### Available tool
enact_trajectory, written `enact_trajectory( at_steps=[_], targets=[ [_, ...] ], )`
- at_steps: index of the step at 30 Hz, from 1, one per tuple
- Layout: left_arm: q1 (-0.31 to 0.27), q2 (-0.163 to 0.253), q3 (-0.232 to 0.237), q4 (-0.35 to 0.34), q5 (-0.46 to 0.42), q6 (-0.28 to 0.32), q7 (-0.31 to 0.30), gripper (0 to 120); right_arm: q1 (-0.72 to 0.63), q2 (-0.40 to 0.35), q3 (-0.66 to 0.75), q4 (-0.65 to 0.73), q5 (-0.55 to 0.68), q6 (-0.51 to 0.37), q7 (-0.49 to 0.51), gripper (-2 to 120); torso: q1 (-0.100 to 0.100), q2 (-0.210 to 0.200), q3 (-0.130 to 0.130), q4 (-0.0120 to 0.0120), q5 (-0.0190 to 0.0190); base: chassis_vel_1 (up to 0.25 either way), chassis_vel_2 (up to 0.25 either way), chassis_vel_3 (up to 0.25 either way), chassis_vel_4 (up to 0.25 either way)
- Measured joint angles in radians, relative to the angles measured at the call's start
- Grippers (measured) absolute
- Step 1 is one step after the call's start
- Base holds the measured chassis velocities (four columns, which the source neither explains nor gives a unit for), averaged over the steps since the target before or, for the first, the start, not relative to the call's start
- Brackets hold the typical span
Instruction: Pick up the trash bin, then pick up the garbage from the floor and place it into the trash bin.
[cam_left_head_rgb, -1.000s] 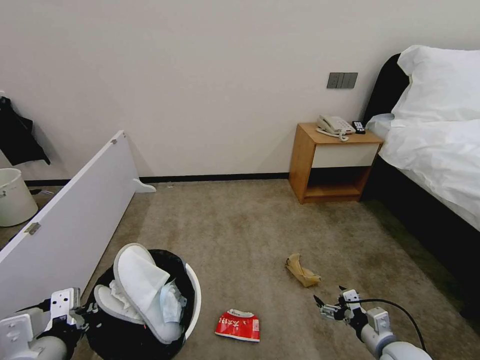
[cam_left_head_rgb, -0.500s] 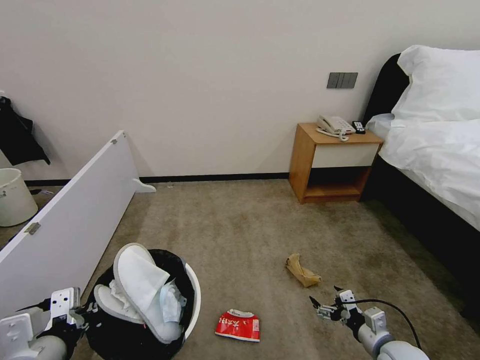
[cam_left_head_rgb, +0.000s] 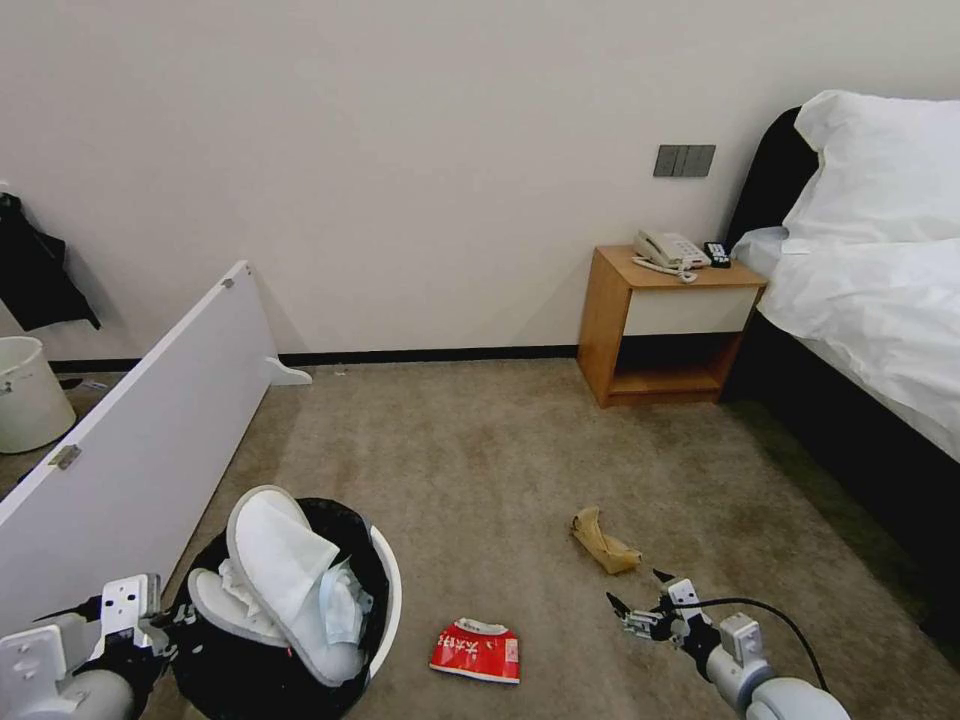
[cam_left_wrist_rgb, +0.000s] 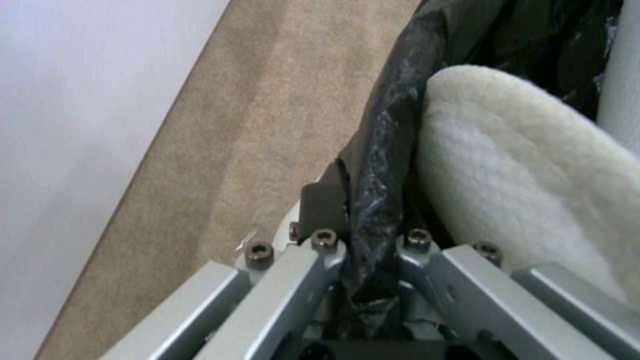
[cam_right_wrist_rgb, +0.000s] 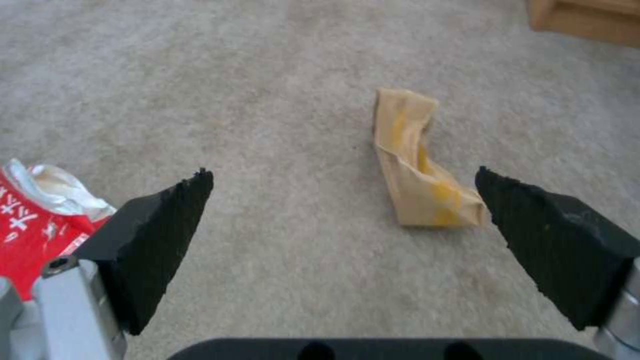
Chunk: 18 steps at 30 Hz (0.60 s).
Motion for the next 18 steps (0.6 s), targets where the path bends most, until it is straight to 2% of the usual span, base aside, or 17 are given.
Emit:
enact_trajectory(
  at_steps=[3, 7, 18],
  targets=[
    [0.0, 0.001, -0.001, 0.0, -0.001, 0.0, 0.0, 1, 0.009, 0.002, -0.009, -0.011, -0.004, 0.009, -0.011, 100, 0.0, 0.0, 0.0, 0.0, -0.0001, 0.0, 0.0, 0.0, 0.0],
    [-0.001, 0.002, -0.002, 0.003, -0.003, 0.0, -0.001, 1, 0.046, 0.012, -0.047, -0.066, -0.025, 0.057, -0.076, 100, 0.0, 0.0, 0.0, -0.0001, 0.0, 0.0, 0.0, 0.0, 0.0],
    [-0.006, 0.004, -0.001, 0.01, -0.003, 0.0, -0.001, 1, 0.103, 0.031, -0.093, -0.127, -0.025, 0.094, -0.14, 100, 0.0, 0.0, 0.0, -0.0001, -0.0001, 0.0, 0.0, 0.0, 0.0]
  ],
)
